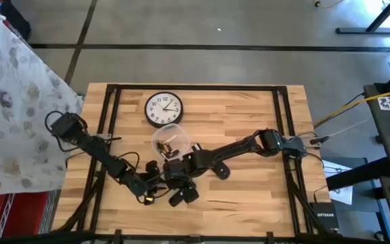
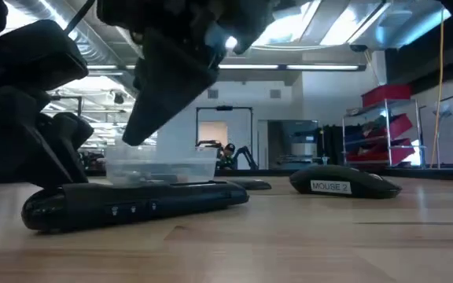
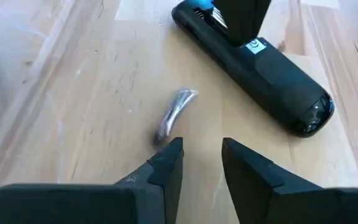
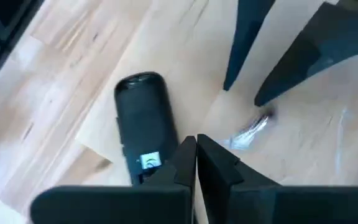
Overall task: Insert battery
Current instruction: Insert the silver battery into the remote control
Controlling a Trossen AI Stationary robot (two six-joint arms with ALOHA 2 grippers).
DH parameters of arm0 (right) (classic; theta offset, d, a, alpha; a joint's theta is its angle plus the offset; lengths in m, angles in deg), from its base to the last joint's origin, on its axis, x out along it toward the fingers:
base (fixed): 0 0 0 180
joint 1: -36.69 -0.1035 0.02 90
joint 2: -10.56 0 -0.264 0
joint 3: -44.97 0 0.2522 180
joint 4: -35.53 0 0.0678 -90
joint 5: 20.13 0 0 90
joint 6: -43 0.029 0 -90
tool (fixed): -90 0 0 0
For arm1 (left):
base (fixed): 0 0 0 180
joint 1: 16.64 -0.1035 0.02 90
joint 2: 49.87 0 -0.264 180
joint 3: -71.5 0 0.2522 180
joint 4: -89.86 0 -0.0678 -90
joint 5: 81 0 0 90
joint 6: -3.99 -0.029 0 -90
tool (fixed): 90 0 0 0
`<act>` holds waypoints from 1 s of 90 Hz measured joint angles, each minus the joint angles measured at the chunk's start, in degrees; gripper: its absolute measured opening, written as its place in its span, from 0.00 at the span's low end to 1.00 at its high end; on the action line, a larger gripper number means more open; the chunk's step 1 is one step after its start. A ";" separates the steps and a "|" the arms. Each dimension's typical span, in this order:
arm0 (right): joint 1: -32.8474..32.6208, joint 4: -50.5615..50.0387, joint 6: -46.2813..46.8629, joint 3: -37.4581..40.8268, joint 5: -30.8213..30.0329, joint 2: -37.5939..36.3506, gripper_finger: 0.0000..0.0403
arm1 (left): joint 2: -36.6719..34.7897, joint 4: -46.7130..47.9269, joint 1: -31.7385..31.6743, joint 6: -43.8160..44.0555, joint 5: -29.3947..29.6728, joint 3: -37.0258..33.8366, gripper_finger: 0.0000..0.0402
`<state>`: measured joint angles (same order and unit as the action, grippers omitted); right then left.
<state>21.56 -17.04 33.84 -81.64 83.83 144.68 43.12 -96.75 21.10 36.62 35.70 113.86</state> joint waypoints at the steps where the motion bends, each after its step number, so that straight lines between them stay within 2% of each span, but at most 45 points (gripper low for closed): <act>1: -0.12 -0.09 -0.01 0.04 -0.16 -0.08 0.01 | 0.00 0.02 0.10 0.01 0.07 0.00 0.24; 16: -0.34 0.22 -0.05 -0.10 -1.62 -0.61 0.00 | 0.00 0.47 0.93 0.19 0.65 0.00 0.24; 23: -0.10 0.16 -0.11 0.03 -5.87 0.21 0.00 | -0.34 1.79 1.63 1.75 0.63 0.00 0.24; 36: -0.08 1.57 2.34 0.25 -17.73 0.86 0.00 | -2.40 10.80 2.55 11.28 3.37 0.00 0.24; 48: 0.41 3.03 6.17 0.17 -19.00 2.34 0.00 | -3.11 18.03 2.26 18.30 7.21 0.26 0.24; 69: 1.33 7.39 16.30 0.13 -22.08 6.05 0.00 | -1.68 17.17 -0.75 14.63 7.43 0.17 0.24; 82: 1.28 8.00 18.24 -0.02 -25.20 7.57 0.00 | -1.62 17.36 -1.68 13.38 7.21 0.15 0.24; 90: 1.30 8.74 17.90 -0.09 -24.27 7.92 0.00 | -1.61 17.18 -1.84 11.65 7.17 0.11 0.24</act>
<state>22.86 -8.29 51.74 -81.73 59.56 152.60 41.51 -79.56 19.26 48.27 42.87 113.97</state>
